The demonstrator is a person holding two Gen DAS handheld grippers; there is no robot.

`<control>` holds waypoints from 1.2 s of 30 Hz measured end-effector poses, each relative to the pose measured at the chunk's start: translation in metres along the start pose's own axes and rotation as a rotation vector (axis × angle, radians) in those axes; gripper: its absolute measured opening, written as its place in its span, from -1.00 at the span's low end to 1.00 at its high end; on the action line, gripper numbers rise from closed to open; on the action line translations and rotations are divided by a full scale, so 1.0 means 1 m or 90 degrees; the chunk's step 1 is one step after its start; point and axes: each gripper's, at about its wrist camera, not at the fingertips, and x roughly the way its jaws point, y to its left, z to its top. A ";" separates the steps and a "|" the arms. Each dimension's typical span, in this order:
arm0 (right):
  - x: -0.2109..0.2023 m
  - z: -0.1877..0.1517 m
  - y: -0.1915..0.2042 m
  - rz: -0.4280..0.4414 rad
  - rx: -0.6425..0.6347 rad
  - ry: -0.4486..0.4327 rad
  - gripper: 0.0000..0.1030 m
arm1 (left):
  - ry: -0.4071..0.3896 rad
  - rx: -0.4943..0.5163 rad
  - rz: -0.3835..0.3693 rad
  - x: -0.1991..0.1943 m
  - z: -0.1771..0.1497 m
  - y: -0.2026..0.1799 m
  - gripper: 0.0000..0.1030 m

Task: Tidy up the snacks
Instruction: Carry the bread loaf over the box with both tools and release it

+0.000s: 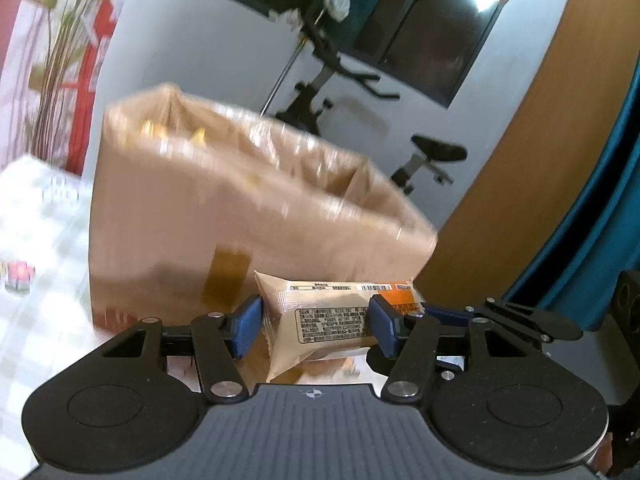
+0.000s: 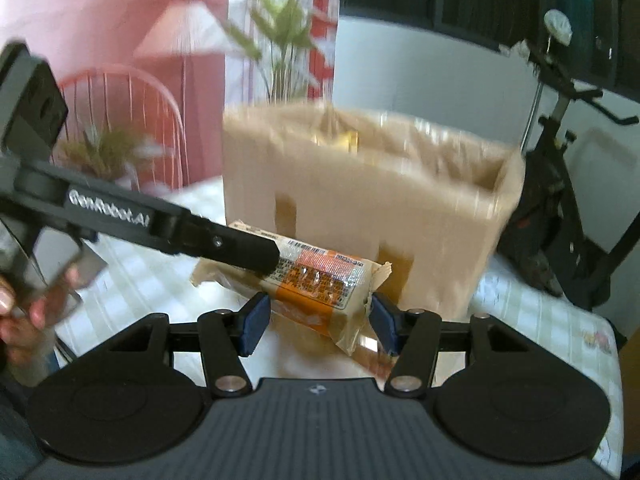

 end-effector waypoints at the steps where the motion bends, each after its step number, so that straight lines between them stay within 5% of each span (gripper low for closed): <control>1: -0.002 0.006 0.000 -0.003 -0.004 -0.009 0.12 | -0.006 0.004 0.000 -0.001 0.006 -0.002 0.18; 13: 0.010 0.072 -0.018 -0.024 -0.043 -0.055 0.12 | -0.051 0.023 0.005 0.018 0.074 -0.009 0.18; 26: 0.093 0.098 -0.078 -0.087 0.023 0.002 0.15 | -0.017 0.050 0.047 0.112 0.109 0.002 0.22; 31: 0.100 0.088 -0.090 -0.121 0.052 0.022 0.22 | -0.011 0.065 0.093 0.101 0.111 0.009 0.51; 36: 0.080 0.085 -0.094 -0.123 0.073 -0.009 0.51 | -0.034 0.127 0.148 0.071 0.111 0.005 0.66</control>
